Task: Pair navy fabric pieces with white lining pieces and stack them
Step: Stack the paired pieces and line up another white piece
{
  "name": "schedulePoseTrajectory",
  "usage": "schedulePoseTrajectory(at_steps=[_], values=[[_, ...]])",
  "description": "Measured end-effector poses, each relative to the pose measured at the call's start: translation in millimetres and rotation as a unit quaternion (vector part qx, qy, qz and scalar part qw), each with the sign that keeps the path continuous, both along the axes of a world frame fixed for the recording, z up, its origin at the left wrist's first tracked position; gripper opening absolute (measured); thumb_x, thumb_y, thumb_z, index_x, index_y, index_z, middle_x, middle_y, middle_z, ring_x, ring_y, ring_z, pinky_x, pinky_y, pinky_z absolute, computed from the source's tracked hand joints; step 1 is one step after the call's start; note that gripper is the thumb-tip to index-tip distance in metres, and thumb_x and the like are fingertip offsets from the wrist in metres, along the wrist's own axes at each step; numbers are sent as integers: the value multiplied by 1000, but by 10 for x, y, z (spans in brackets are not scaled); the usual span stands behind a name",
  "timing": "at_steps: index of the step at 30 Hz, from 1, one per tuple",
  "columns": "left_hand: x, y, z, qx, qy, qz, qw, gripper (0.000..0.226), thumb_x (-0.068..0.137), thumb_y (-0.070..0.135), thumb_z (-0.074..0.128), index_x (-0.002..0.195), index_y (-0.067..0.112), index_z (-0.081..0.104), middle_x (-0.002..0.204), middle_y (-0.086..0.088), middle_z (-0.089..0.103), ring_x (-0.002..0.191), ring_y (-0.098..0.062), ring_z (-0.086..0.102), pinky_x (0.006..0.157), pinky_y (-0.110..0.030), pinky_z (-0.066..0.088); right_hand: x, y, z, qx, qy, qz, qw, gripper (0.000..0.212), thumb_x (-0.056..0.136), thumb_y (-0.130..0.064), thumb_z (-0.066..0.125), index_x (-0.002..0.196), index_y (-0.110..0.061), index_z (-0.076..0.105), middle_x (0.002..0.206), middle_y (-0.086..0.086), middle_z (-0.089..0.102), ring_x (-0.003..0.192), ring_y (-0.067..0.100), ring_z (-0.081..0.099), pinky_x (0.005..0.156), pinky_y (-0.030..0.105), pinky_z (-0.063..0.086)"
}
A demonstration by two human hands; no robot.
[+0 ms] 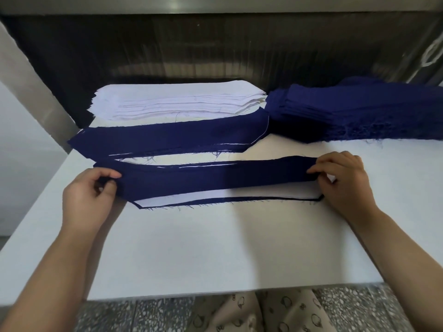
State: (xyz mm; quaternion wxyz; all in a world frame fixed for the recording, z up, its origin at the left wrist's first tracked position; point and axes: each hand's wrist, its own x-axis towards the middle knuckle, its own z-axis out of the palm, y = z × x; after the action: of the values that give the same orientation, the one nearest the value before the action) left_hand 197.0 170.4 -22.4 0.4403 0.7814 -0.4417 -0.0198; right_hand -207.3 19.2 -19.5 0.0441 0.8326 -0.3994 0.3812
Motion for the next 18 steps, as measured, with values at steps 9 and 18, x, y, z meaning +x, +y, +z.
schedulePoseTrajectory(at_steps=[9,18], values=[[-14,-2,-11,31,-25,-24,999,25,86,-3,57,89,20,66,85,8,60,66,14,50,67,4,32,-27,9,-5,31,-5,-10,999,36,58,28,62,72,-4,73,78,15,65,69,36,56,75,37,36],[-28,-3,4,41,-30,-25,998,19,88,1,61,92,17,68,83,11,58,67,14,50,68,3,33,-49,18,11,28,-22,-21,999,36,57,30,59,70,-2,73,76,17,65,70,34,54,71,38,40]])
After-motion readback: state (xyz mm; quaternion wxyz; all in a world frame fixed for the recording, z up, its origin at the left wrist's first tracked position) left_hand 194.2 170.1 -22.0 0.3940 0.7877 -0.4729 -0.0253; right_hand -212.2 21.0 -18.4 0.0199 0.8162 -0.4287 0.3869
